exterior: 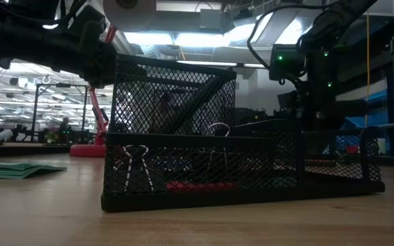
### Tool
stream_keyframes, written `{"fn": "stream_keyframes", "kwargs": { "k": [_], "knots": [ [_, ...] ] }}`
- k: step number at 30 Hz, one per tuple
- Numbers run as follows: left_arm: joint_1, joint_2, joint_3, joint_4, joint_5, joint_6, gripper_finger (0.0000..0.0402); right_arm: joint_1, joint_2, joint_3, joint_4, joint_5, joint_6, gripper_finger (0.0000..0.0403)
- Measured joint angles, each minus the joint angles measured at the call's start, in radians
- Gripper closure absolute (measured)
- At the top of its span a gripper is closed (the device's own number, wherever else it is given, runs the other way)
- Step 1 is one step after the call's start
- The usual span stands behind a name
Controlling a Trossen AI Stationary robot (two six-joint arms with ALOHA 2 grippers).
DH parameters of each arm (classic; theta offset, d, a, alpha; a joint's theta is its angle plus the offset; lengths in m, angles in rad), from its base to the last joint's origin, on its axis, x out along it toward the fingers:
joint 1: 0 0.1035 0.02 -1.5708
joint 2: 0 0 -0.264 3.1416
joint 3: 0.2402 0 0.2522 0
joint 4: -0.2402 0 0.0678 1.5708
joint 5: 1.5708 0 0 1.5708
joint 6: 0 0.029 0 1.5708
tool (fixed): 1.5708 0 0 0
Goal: Pick and place office supplies into organizer
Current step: Put the black scissors into the black desk organizer
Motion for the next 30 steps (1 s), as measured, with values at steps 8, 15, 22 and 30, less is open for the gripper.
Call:
{"fn": "stream_keyframes", "kwargs": {
  "k": [8, 15, 22, 30],
  "knots": [
    [0.000, 0.000, 0.000, -0.002, 0.000, 0.000, 0.0309, -0.001, 0.056, 0.000, 0.039, 0.000, 0.015, 0.0251],
    [0.000, 0.000, 0.000, -0.010, 0.000, 0.000, 0.0309, -0.015, 0.125, 0.002, 0.042, -0.006, 0.016, 0.0251],
    [0.000, 0.000, 0.000, -0.014, 0.000, 0.000, 0.0309, -0.091, 0.187, 0.011, 0.035, -0.120, 0.015, 0.0251],
    [0.000, 0.000, 0.000, -0.017, 0.000, 0.000, 0.0309, -0.099, 0.186, 0.007, 0.048, -0.091, 0.024, 0.0252]
  ]
}}
